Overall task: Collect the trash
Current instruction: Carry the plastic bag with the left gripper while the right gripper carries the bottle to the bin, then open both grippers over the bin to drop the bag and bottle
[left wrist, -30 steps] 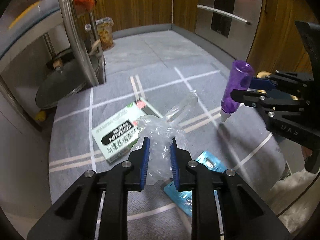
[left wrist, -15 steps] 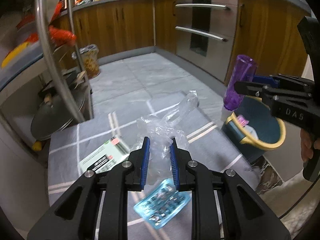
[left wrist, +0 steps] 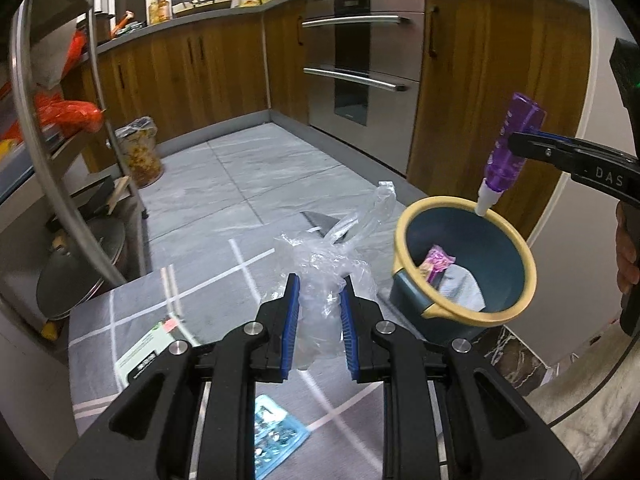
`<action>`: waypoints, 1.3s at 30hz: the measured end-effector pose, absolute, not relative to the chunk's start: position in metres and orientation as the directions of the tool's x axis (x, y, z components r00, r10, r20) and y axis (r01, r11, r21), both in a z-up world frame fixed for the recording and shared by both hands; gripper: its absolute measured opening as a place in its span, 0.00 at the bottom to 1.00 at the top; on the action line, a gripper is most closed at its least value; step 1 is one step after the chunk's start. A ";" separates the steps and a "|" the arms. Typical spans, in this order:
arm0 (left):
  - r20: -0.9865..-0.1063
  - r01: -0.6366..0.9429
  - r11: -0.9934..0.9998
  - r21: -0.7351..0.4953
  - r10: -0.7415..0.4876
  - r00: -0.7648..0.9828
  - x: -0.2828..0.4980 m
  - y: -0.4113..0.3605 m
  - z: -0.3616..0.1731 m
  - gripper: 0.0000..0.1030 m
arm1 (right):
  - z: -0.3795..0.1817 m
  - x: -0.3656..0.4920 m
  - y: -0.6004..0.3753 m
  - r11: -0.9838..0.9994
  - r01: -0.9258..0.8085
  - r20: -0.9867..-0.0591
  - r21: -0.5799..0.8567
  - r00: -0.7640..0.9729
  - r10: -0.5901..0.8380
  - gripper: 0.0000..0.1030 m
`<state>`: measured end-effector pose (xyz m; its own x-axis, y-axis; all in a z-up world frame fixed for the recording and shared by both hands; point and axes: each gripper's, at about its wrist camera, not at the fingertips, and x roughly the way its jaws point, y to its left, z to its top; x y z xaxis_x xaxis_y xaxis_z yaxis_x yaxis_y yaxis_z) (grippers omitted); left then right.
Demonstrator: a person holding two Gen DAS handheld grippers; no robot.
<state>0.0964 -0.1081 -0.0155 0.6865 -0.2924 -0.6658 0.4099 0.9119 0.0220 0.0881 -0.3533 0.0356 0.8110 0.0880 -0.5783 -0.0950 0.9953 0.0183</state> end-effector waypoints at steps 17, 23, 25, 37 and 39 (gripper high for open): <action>-0.678 0.505 0.863 0.019 -0.360 0.641 0.111 -0.194 -0.038 0.19 | -0.005 0.103 -0.416 0.998 0.001 -0.660 0.068 0.750 0.044 0.32; -0.703 0.522 0.853 0.013 -0.363 0.611 0.122 -0.217 -0.053 0.19 | -0.018 0.113 -0.433 0.996 0.022 -0.682 0.087 0.730 0.043 0.32; -0.707 0.533 0.846 0.013 -0.369 0.604 0.124 -0.224 -0.055 0.19 | -0.024 0.116 -0.441 0.995 0.036 -0.695 0.097 0.718 0.042 0.32; -0.729 0.583 0.812 0.004 -0.397 0.558 0.142 -0.271 -0.078 0.19 | -0.075 0.136 -0.460 0.988 0.088 -0.810 0.129 0.583 0.054 0.32; -0.734 0.579 0.815 -0.005 -0.397 0.552 0.147 -0.274 -0.082 0.19 | -0.077 0.139 -0.462 0.986 0.093 -0.815 0.135 0.576 0.057 0.32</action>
